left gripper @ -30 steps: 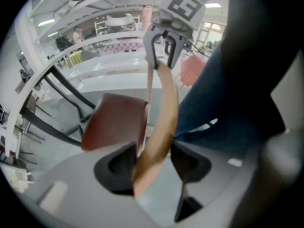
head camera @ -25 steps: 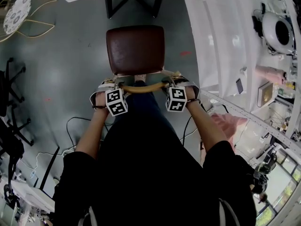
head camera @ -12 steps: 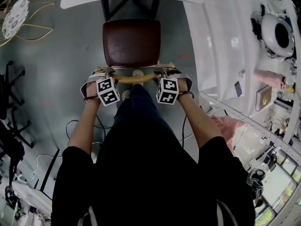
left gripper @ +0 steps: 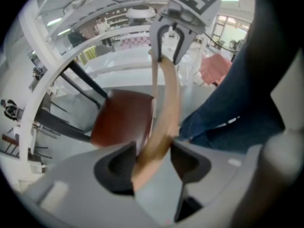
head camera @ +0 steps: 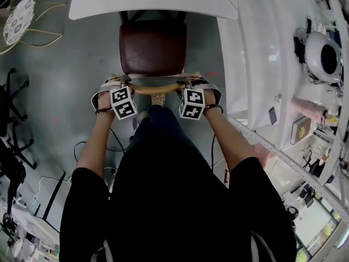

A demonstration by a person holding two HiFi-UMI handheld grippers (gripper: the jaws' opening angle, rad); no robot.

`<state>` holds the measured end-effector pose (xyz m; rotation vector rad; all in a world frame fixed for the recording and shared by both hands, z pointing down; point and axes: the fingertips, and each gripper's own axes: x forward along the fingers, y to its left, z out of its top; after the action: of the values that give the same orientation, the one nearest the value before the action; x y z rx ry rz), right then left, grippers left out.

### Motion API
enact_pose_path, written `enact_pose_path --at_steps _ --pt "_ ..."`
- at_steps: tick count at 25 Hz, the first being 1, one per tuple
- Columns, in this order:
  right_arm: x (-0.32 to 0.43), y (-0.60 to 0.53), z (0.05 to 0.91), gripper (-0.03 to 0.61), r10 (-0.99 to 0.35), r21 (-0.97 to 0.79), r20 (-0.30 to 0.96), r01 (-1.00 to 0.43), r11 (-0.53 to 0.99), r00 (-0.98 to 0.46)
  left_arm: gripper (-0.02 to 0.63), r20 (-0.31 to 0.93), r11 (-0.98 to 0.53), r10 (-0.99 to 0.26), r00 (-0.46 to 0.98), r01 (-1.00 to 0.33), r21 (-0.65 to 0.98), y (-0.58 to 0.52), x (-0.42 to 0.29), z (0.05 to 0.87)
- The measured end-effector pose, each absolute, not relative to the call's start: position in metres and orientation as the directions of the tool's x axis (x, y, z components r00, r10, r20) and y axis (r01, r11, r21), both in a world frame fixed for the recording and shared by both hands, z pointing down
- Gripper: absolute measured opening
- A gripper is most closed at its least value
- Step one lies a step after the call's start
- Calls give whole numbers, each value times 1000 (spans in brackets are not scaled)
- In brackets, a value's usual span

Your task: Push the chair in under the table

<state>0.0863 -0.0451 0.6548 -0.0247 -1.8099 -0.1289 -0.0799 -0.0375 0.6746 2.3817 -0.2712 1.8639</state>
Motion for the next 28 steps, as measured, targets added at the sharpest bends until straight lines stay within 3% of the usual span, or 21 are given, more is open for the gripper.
enact_pose_path --at_steps 18,28 --pt "76 -133 656 153 -57 80 969 85 993 -241 226 984 -975 -86 157 -215 -51 -126 -90 676" --pt "76 -134 656 153 -80 92 977 50 994 -199 225 961 -985 -76 264 -169 -31 -124 -89 674"
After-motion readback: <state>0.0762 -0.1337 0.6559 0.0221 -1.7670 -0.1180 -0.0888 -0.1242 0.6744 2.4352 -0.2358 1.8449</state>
